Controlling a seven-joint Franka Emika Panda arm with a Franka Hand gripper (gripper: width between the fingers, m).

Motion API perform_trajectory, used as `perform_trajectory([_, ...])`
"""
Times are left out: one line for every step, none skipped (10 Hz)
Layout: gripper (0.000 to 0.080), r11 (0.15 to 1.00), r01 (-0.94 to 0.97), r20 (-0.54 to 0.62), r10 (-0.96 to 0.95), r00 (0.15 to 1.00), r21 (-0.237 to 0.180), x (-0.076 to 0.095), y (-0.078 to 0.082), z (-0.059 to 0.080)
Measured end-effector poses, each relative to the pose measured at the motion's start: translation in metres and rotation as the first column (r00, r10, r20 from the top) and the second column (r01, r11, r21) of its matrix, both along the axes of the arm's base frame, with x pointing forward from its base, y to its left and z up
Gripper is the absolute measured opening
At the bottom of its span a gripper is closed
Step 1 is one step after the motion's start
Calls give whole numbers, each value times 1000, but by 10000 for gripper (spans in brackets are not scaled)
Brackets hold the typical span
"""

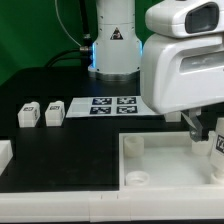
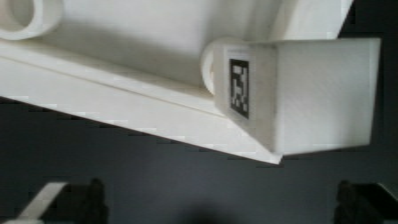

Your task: Assemble one leg

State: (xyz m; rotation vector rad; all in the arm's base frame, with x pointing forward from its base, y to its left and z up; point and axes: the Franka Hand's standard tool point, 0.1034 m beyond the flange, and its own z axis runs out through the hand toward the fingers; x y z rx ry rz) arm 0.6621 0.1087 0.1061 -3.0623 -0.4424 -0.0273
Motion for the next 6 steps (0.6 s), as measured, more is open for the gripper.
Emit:
perform_trajectory([649,999,36,-23,-36,999,-3,-4,0,-2])
perform_trajectory([649,999,45,-46,-46,998,-6,-7,-1,-3])
perform_trajectory([649,999,46,-47,-46,998,-6,-7,-1,-3])
perform_trajectory([649,999,46,-47,-46,998,-6,-7,-1,-4])
perform_trajectory([649,999,47,-47,-47,998,-6,-7,-2,-4])
perform_trajectory([649,999,48,-47,-48,998,-6,-7,-2,-4])
